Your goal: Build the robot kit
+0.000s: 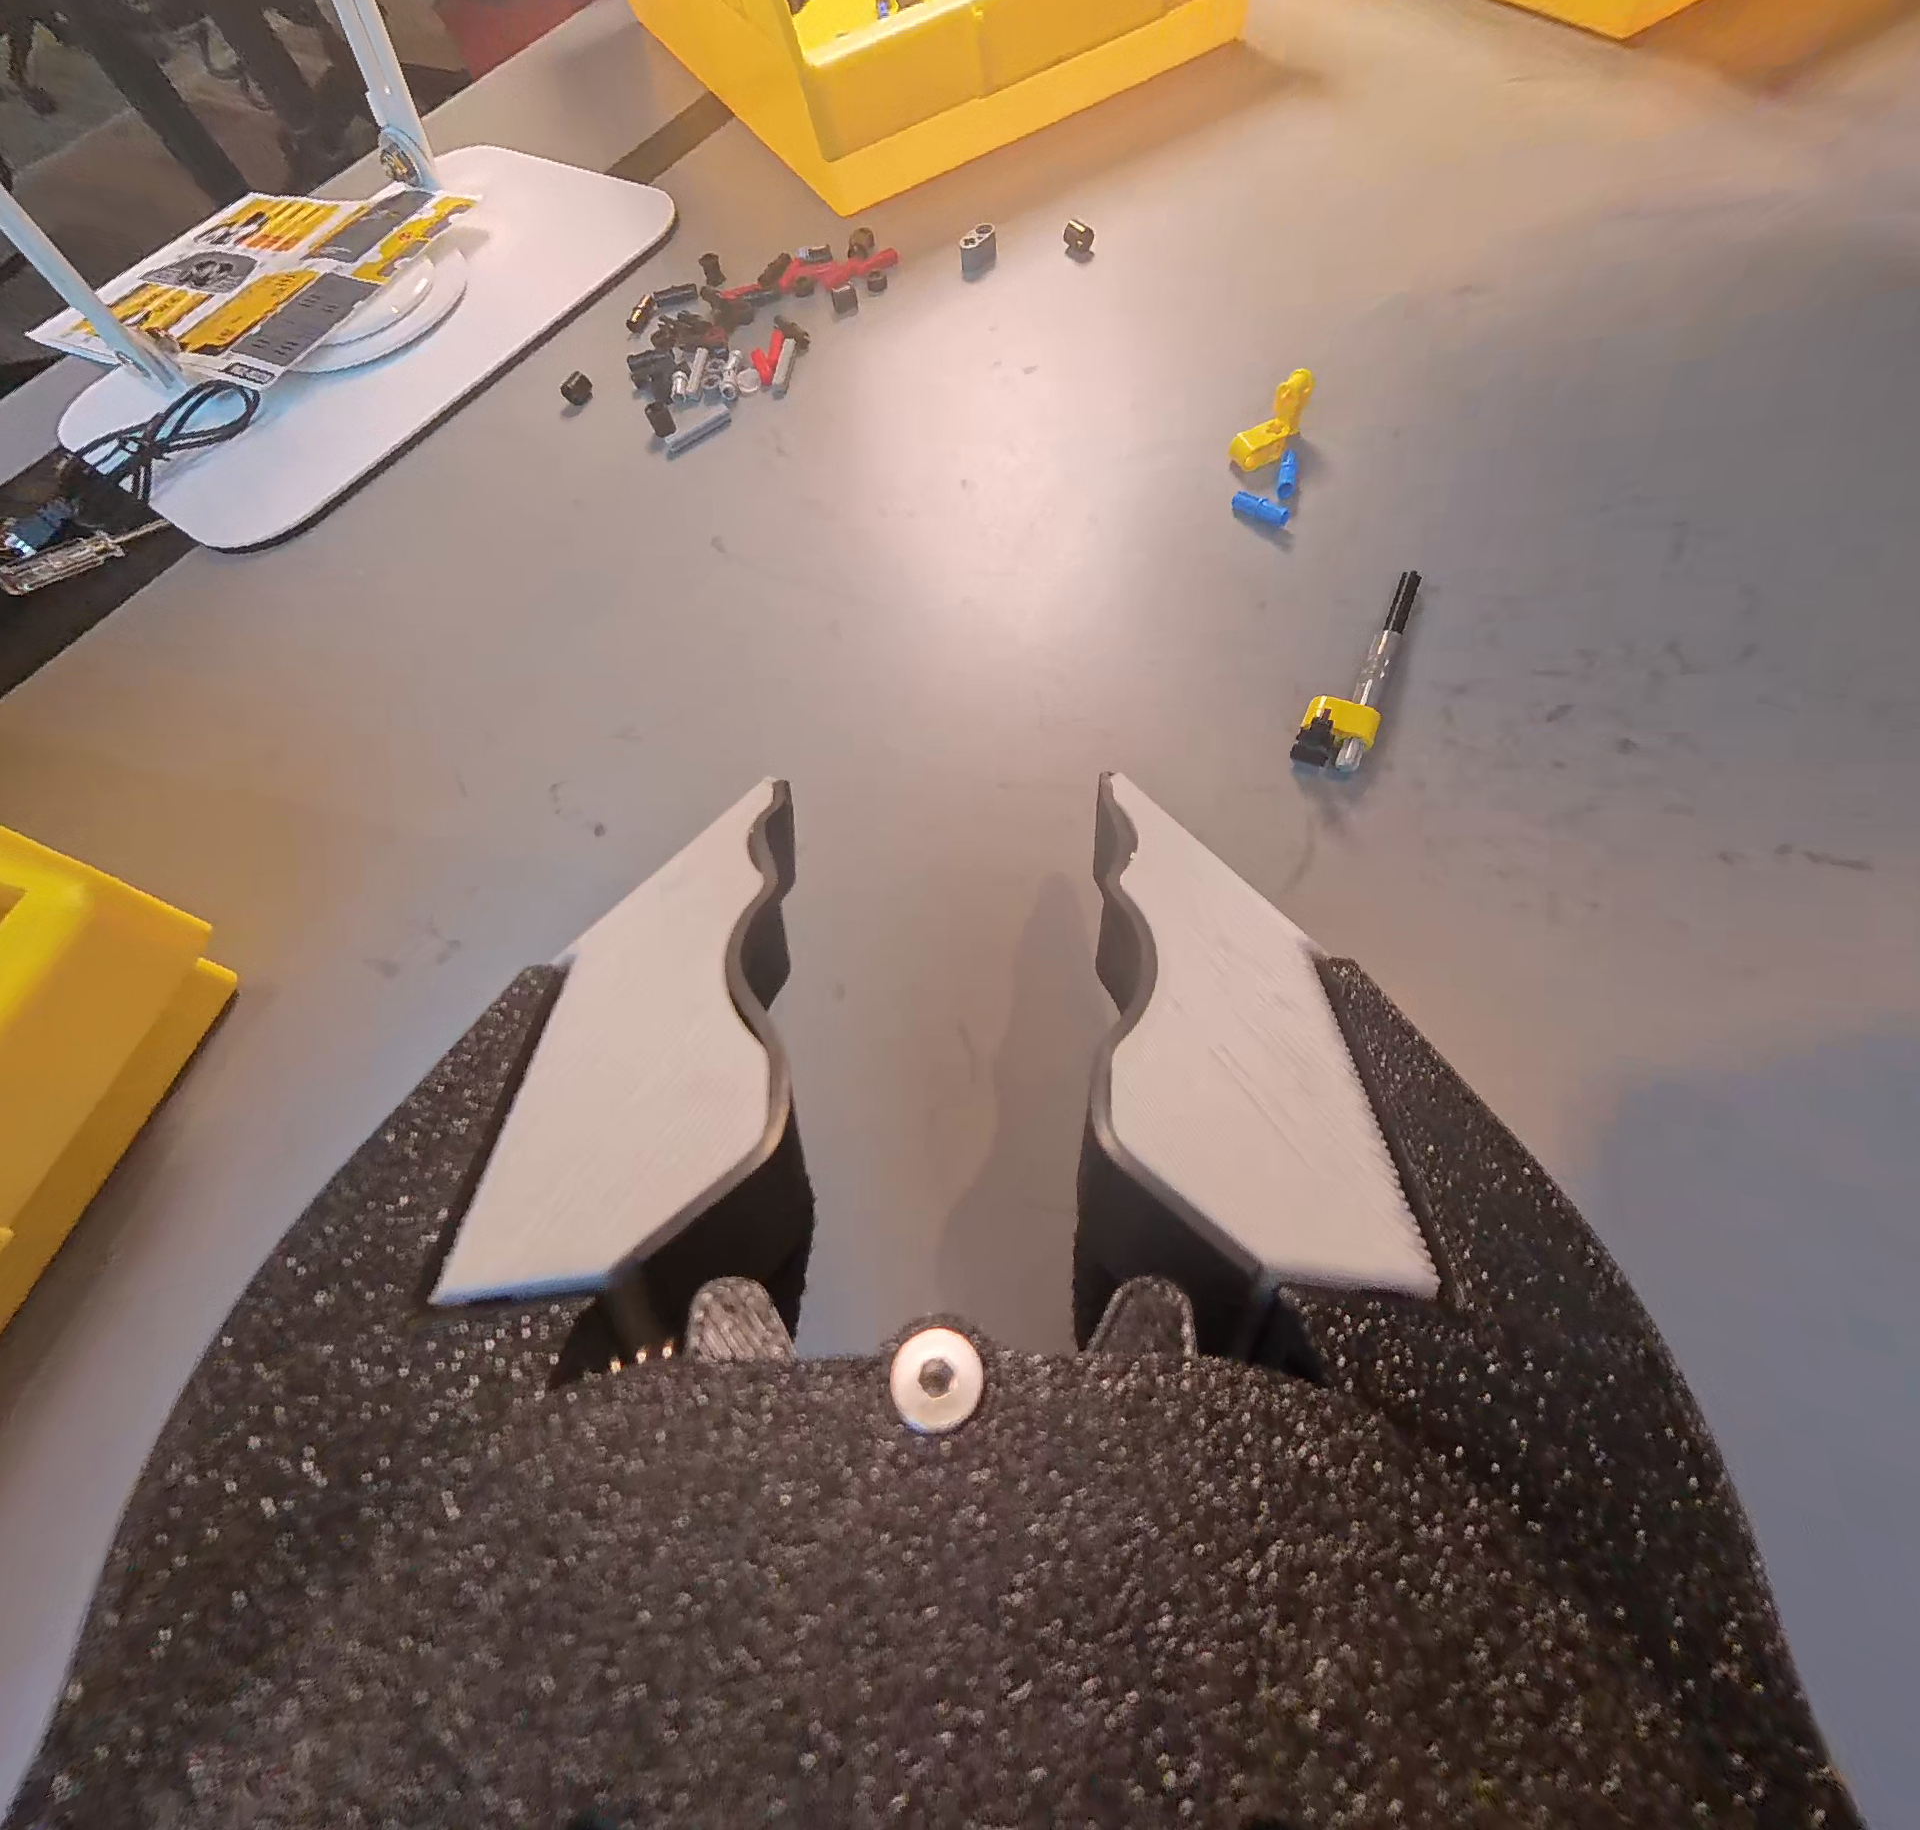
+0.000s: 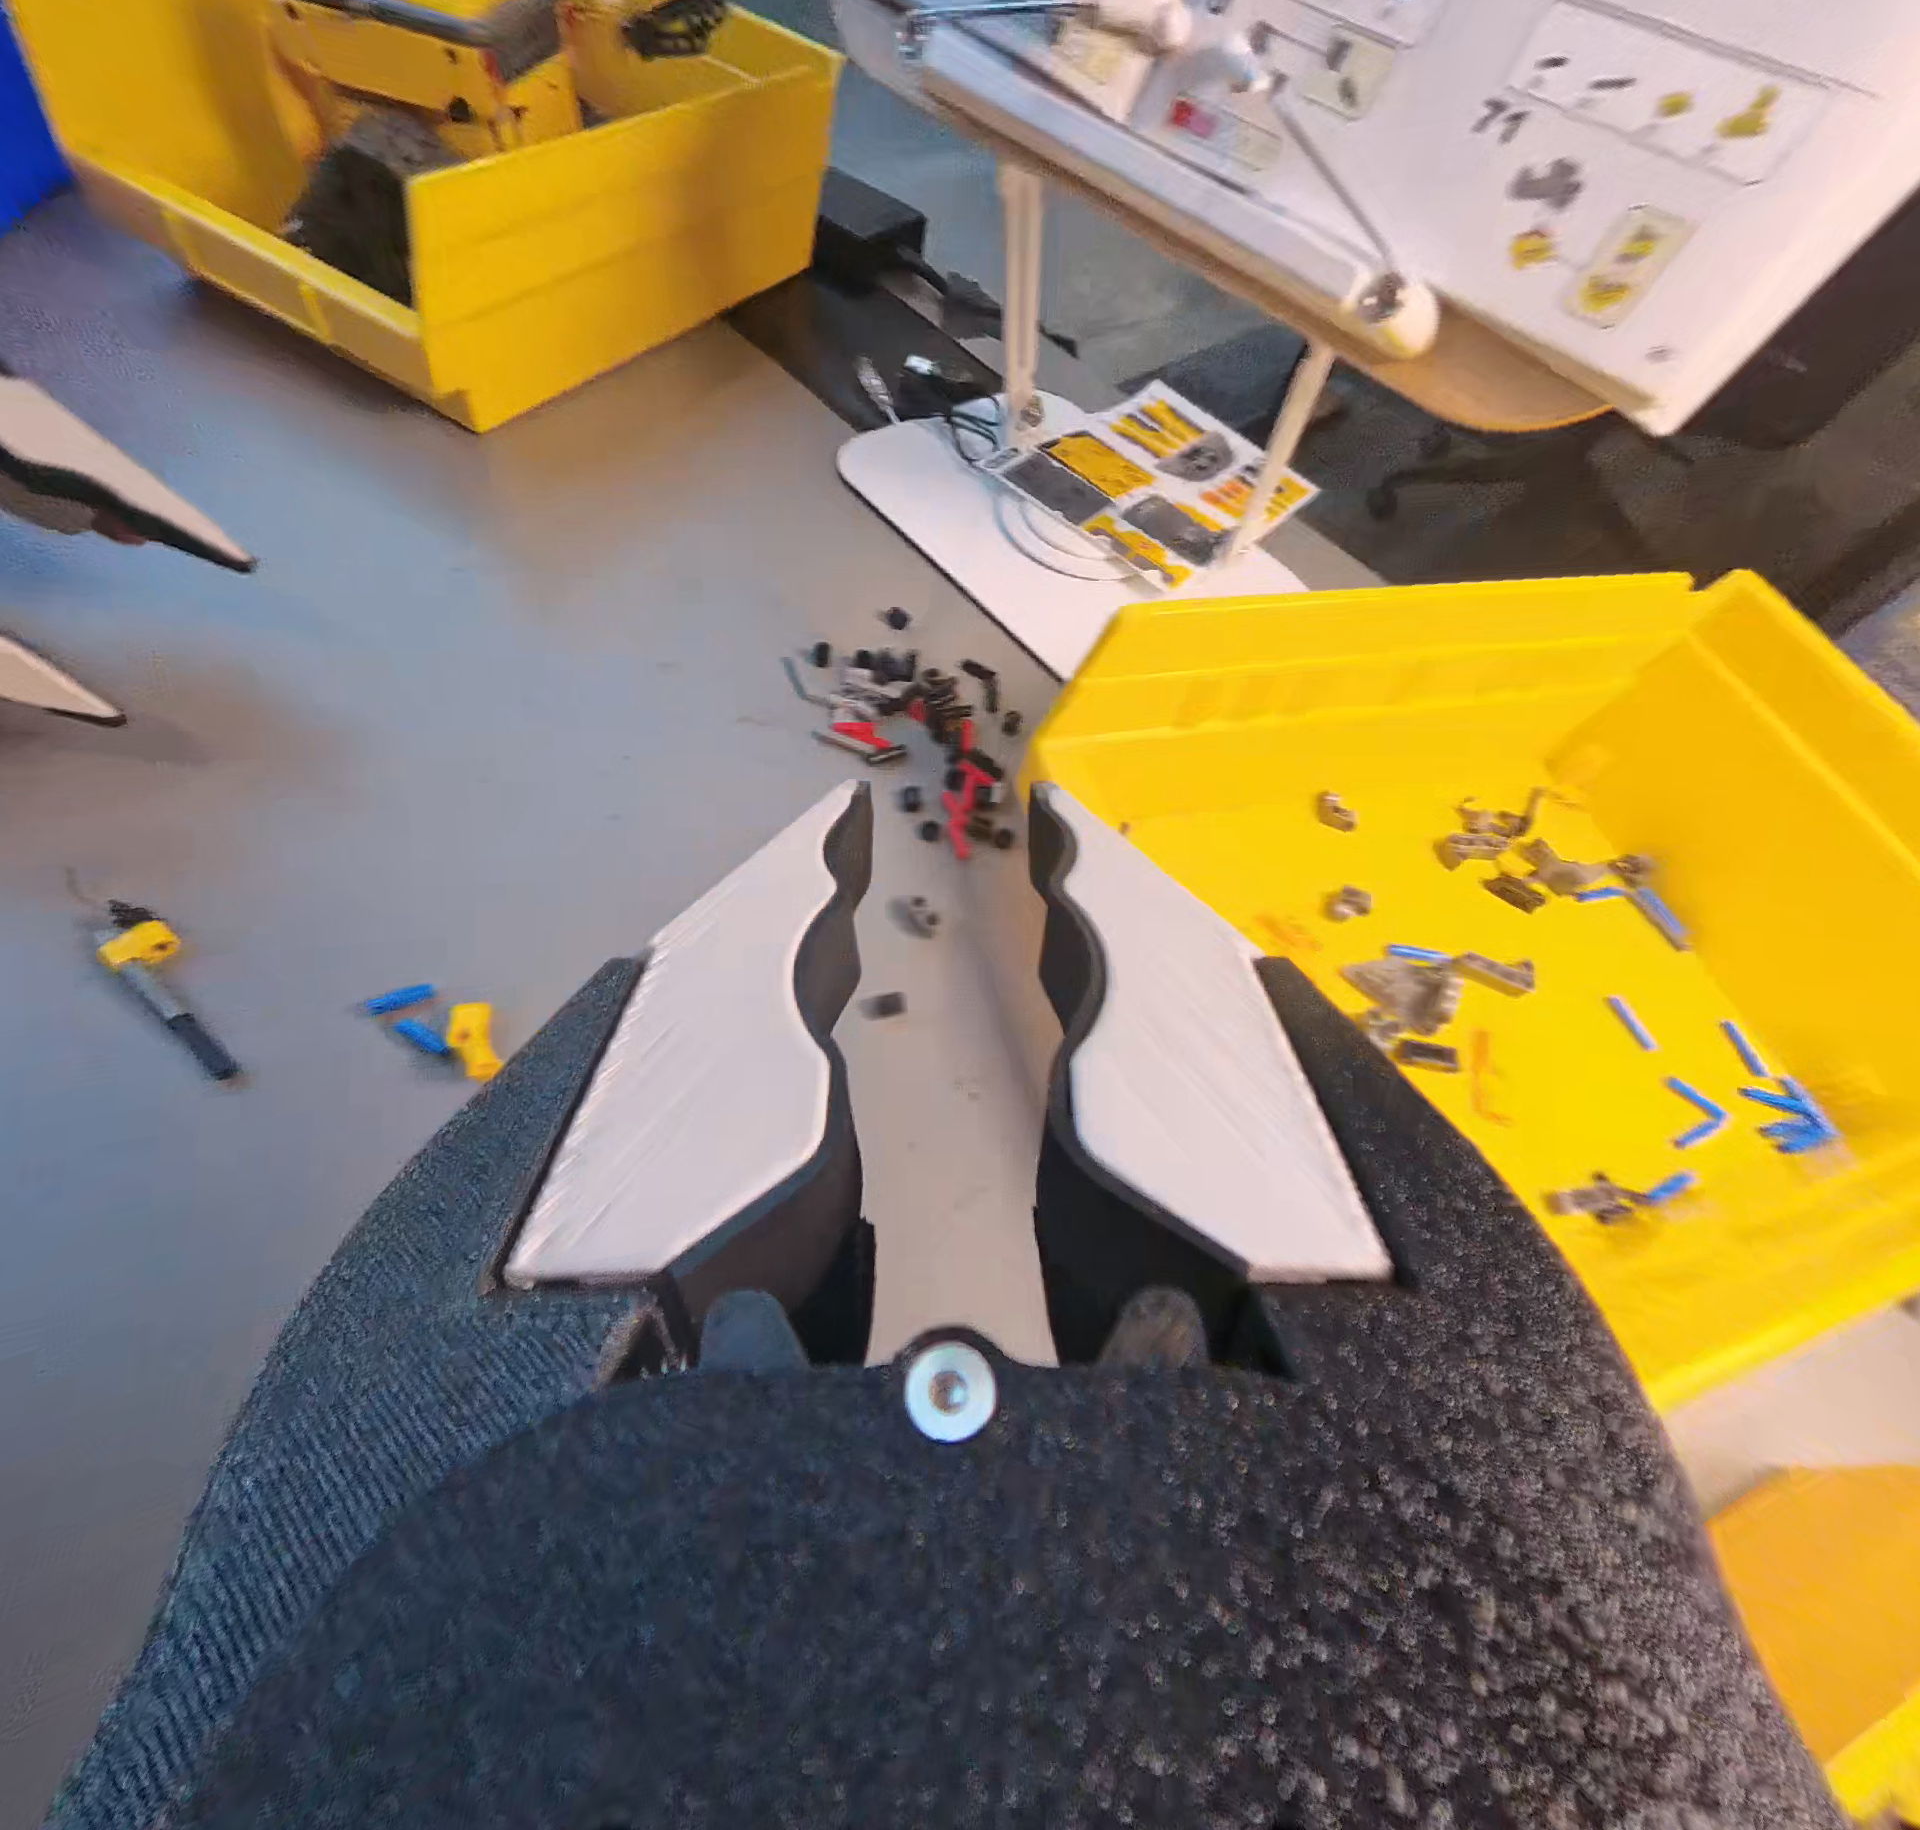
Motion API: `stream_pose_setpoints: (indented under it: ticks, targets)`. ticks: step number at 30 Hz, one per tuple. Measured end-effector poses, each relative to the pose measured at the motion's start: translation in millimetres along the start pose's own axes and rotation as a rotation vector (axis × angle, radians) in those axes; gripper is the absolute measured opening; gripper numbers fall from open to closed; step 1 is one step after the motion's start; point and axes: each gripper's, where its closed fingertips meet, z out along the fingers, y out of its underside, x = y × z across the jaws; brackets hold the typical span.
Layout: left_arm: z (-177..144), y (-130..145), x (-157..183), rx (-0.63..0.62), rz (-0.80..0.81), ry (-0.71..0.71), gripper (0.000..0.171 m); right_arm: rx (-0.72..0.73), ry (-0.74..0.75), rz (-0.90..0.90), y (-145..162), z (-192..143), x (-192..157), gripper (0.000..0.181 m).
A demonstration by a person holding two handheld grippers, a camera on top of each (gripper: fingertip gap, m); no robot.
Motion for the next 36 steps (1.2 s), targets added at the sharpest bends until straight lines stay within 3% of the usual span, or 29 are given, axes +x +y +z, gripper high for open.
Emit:
stream_pose_setpoints:
  ticks: [3, 7, 11, 15, 27, 36]
  targets:
    - [0, 0, 1, 0.001, 0.002, 0.007, 0.058, -0.205, 0.020, -0.128, 3, 5, 52, 0.024]
    - [-1, -1, 4, 0.007, 0.008, 0.014, 0.057, -0.623, -0.052, -0.241, 59, 38, 108, 0.024]
    - [-1, 0, 3, 0.003, 0.007, 0.007, 0.057, -0.807, -0.170, -0.228, 105, 70, 125, 0.025]
    - [-3, 1, -1, 0.002, -0.005, -0.001, 0.057, -0.921, -0.228, -0.237, 128, 80, 130, 0.025]
    - [-2, 2, -1, -0.007, -0.007, 0.005, 0.057, -0.918, -0.340, -0.296, 127, 93, 123, 0.023]
    - [-2, 3, 1, -0.011, 0.008, 0.008, 0.057, -0.951, -0.354, -0.319, 125, 85, 121, 0.008]
